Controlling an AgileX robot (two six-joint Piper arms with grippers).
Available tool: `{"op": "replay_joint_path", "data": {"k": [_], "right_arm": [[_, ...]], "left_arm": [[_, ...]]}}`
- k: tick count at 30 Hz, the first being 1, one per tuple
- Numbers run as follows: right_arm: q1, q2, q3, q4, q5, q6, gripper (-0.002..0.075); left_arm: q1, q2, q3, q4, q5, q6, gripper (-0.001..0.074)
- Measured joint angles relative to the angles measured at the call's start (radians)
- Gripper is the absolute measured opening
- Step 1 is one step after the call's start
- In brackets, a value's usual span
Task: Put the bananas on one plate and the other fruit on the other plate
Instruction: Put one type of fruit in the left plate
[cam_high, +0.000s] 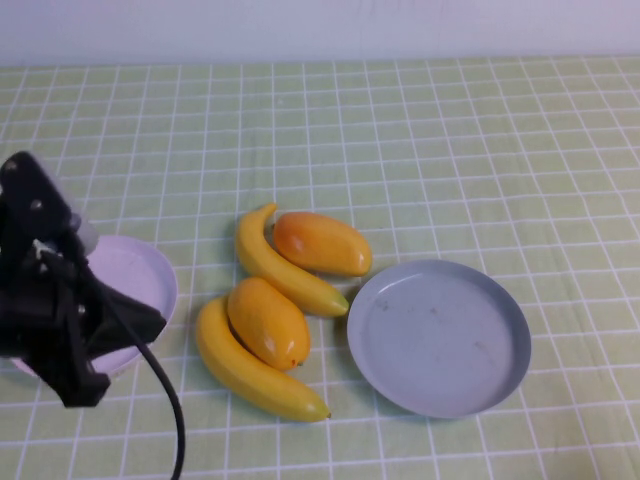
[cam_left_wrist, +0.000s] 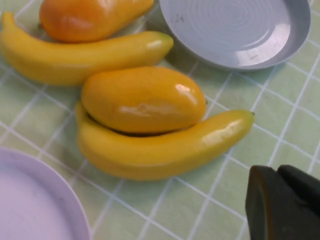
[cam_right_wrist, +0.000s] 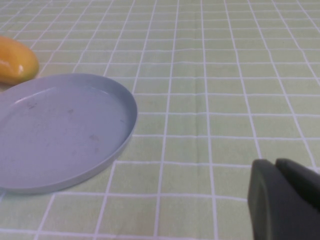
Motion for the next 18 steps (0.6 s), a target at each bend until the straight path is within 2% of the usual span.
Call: {"op": "replay_joint_path", "data": {"k": [5, 7, 12, 16, 18], "right_arm": [[0.0, 0.0, 0.0, 0.0, 0.0, 0.0, -0.0015], [0.0, 0.0, 0.0, 0.0, 0.0, 0.0, -0.0016], [0.0, 0.0, 0.0, 0.0, 0.0, 0.0, -0.0015], [0.0, 0.0, 0.0, 0.0, 0.0, 0.0, -0.0015], [0.0, 0.0, 0.0, 0.0, 0.0, 0.0, -0.0016]], "left_arm": [[-0.029, 0.171, -0.143, 0.037, 0.023, 0.224, -0.0002], [-0.073, 0.22, -0.202, 0.092, 0.023, 0.254, -0.0002], [-0.269, 0.369, -0.352, 0.298, 0.036, 0.264, -0.0002], [-0.363, 0.482, -0.455, 0.376, 0.106, 0.26, 0.0], [-0.387, 0.53, -0.492, 0.416, 0.128, 0.254, 0.0026]]}}
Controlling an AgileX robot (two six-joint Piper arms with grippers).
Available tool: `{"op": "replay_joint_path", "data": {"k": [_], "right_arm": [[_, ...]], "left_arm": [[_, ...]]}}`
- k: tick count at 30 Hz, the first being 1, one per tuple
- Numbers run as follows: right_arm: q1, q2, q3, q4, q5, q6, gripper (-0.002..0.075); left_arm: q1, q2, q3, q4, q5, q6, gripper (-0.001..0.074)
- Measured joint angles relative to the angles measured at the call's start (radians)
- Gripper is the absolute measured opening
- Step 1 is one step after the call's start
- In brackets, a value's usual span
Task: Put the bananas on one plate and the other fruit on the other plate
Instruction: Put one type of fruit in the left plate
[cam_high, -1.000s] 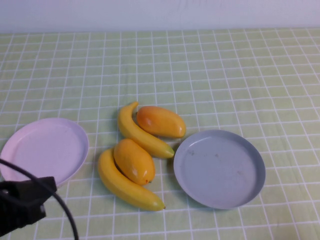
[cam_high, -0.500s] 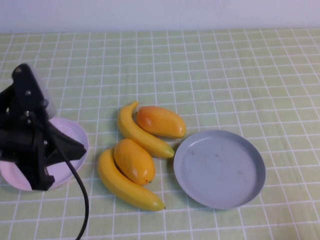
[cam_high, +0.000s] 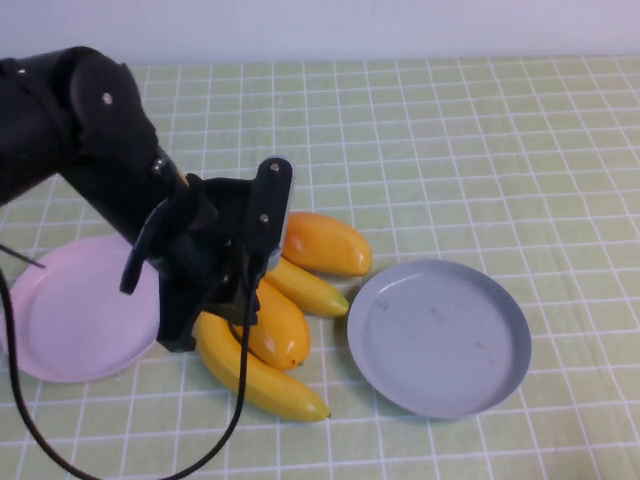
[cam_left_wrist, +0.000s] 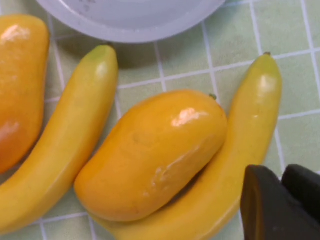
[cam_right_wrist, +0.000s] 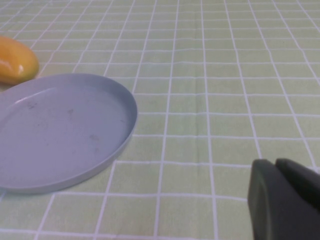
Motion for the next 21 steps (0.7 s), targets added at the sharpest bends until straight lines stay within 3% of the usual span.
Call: {"op": "replay_joint_path", "data": {"k": [2, 5, 7, 9, 12, 21], "right_arm": [[0.0, 0.0, 0.0, 0.0, 0.0, 0.0, -0.0015], [0.0, 0.0, 0.0, 0.0, 0.0, 0.0, -0.0015], [0.0, 0.0, 0.0, 0.0, 0.0, 0.0, -0.0016], [0.0, 0.0, 0.0, 0.0, 0.0, 0.0, -0.0016], [0.0, 0.0, 0.0, 0.0, 0.0, 0.0, -0.0015], [0.0, 0.0, 0.0, 0.0, 0.0, 0.0, -0.0015]], "left_arm": [[-0.01, 0.035, -0.018, 0.03, 0.0, -0.002, 0.0106], [-0.012, 0.083, -0.022, 0.048, -0.032, -0.004, 0.0327], [-0.012, 0.115, -0.022, 0.052, -0.071, -0.004, 0.0514], [-0.012, 0.141, -0.022, 0.054, -0.115, 0.01, 0.0612], [-0.012, 0.164, -0.022, 0.055, -0.169, 0.063, 0.0666], [-0.016, 0.204, -0.023, 0.056, -0.216, 0.145, 0.0668]]}}
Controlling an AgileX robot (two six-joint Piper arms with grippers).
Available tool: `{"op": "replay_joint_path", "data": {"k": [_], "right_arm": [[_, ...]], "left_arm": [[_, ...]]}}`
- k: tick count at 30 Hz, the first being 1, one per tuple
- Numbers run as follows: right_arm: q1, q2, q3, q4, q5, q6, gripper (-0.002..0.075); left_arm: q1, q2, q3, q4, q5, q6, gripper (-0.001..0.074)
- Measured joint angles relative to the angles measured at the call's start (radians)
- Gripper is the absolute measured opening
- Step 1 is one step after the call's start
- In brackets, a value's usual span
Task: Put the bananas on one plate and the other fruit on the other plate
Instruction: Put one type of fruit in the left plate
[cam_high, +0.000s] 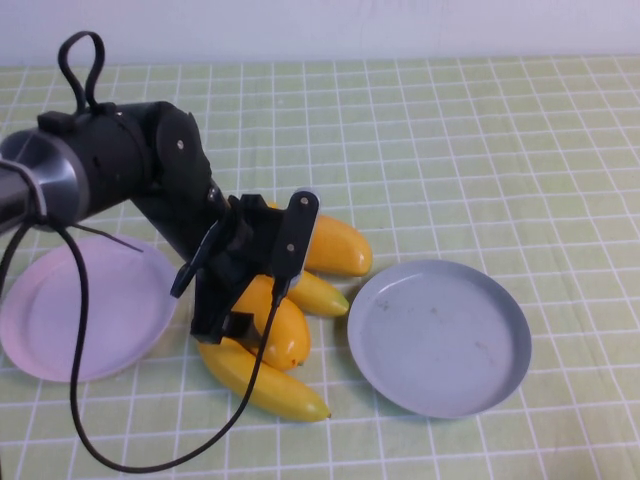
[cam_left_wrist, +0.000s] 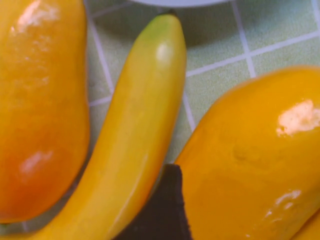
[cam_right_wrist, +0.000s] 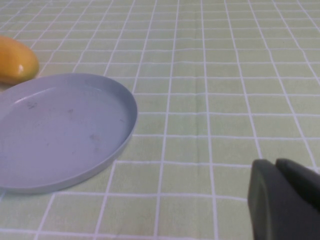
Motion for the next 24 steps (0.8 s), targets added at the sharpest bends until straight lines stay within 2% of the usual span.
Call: {"op": "replay_joint_path", "data": {"k": [14, 19, 22, 24], "right_arm": [[0.0, 0.0, 0.0, 0.0, 0.0, 0.0, -0.0016], [0.0, 0.0, 0.0, 0.0, 0.0, 0.0, -0.0015], [0.0, 0.0, 0.0, 0.0, 0.0, 0.0, -0.0015], [0.0, 0.0, 0.0, 0.0, 0.0, 0.0, -0.0016]], "left_arm": [[-0.005, 0.078, 0.0, 0.012, -0.006, 0.049, 0.066], [-0.005, 0.078, 0.0, 0.014, -0.004, 0.045, 0.0529], [-0.005, 0.066, -0.002, 0.016, 0.013, -0.016, 0.0533], [-0.005, 0.046, -0.022, 0.016, 0.042, -0.12, 0.0533]]}}
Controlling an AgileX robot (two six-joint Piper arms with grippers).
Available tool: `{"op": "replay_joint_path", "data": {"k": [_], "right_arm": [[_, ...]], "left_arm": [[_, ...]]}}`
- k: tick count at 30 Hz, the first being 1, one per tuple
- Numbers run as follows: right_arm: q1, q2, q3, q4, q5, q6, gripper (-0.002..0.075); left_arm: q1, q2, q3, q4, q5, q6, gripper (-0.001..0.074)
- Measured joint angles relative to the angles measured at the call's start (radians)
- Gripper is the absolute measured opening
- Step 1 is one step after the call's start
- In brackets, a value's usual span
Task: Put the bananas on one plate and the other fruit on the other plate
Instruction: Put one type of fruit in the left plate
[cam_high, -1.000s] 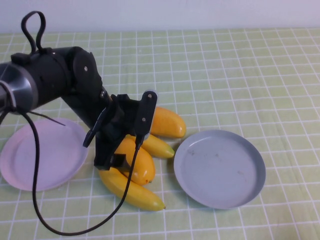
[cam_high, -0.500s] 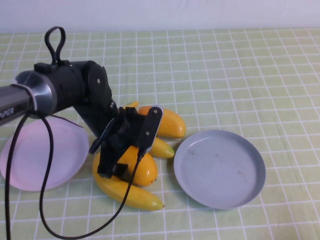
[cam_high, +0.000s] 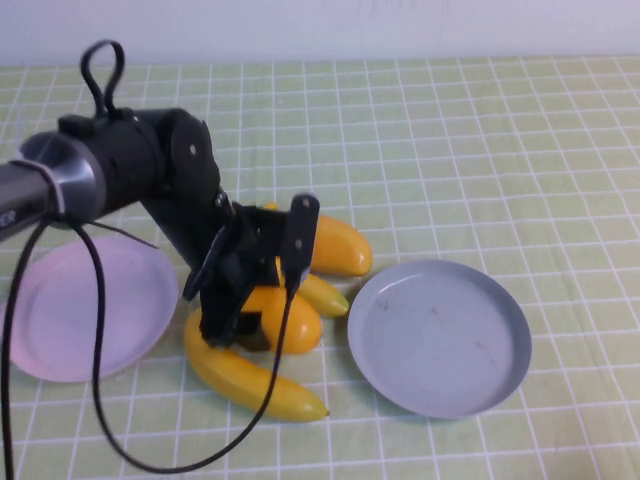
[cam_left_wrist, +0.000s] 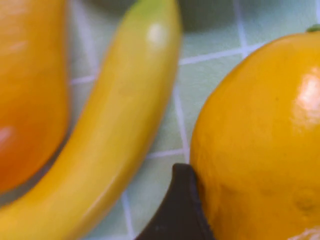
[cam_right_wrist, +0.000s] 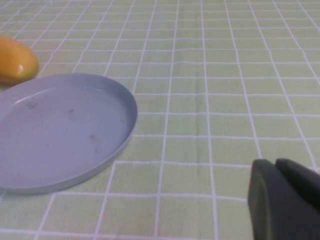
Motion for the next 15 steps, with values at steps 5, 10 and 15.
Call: {"op": "replay_joint_path", "data": {"k": [5, 10, 15], "right_arm": [[0.0, 0.0, 0.0, 0.0, 0.0, 0.0, -0.0016], [0.0, 0.0, 0.0, 0.0, 0.0, 0.0, -0.0015], [0.0, 0.0, 0.0, 0.0, 0.0, 0.0, -0.0015]], "left_arm": [[0.0, -0.078, -0.093, 0.034, 0.032, -0.402, 0.0533], [0.002, -0.112, -0.166, 0.24, 0.186, -0.885, 0.0533], [0.095, -0.114, -0.138, 0.323, 0.22, -1.035, 0.0533]]}}
